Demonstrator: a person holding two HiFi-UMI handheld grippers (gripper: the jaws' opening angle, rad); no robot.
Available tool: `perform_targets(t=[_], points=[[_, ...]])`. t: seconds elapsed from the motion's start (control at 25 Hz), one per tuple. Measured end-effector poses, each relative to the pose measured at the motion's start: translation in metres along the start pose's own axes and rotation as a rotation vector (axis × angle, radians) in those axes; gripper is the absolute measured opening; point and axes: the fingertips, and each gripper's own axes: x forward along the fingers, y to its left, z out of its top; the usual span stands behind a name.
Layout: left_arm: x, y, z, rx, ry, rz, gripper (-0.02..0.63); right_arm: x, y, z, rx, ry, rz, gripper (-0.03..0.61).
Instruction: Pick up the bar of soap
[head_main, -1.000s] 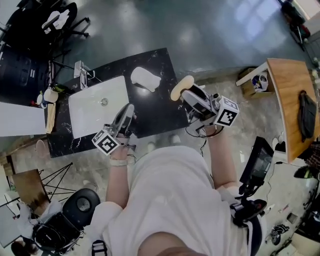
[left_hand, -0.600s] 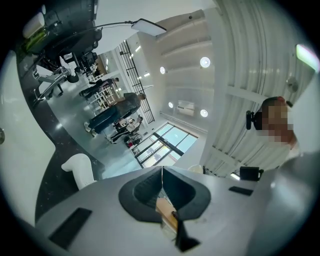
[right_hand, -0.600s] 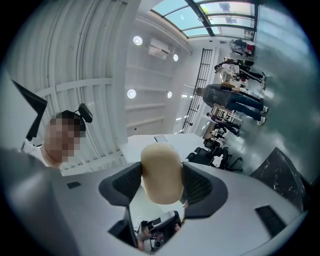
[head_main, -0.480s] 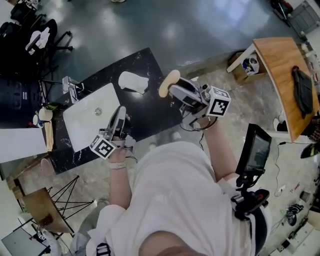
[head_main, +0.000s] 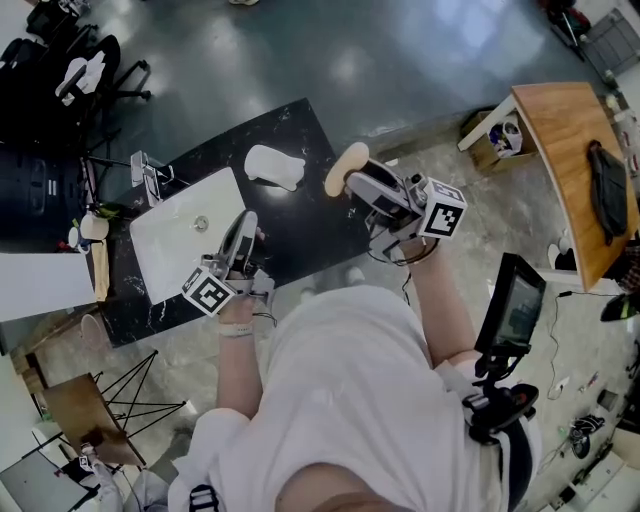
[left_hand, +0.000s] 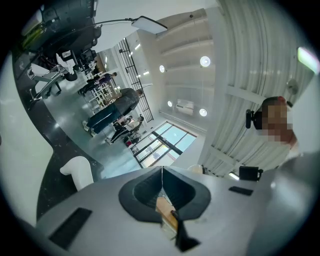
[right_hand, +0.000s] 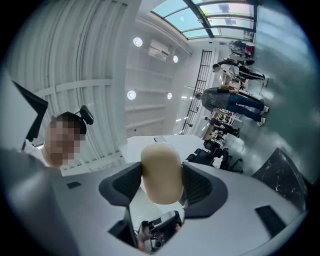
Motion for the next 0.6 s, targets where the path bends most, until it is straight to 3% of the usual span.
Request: perform_targets(t=[0.6], points=[[-0.002, 0.0, 0.011, 0.002, 0.013, -0.012, 0.008, 0.0, -0.012, -0.004, 0.006, -0.011, -0.037, 0.258]])
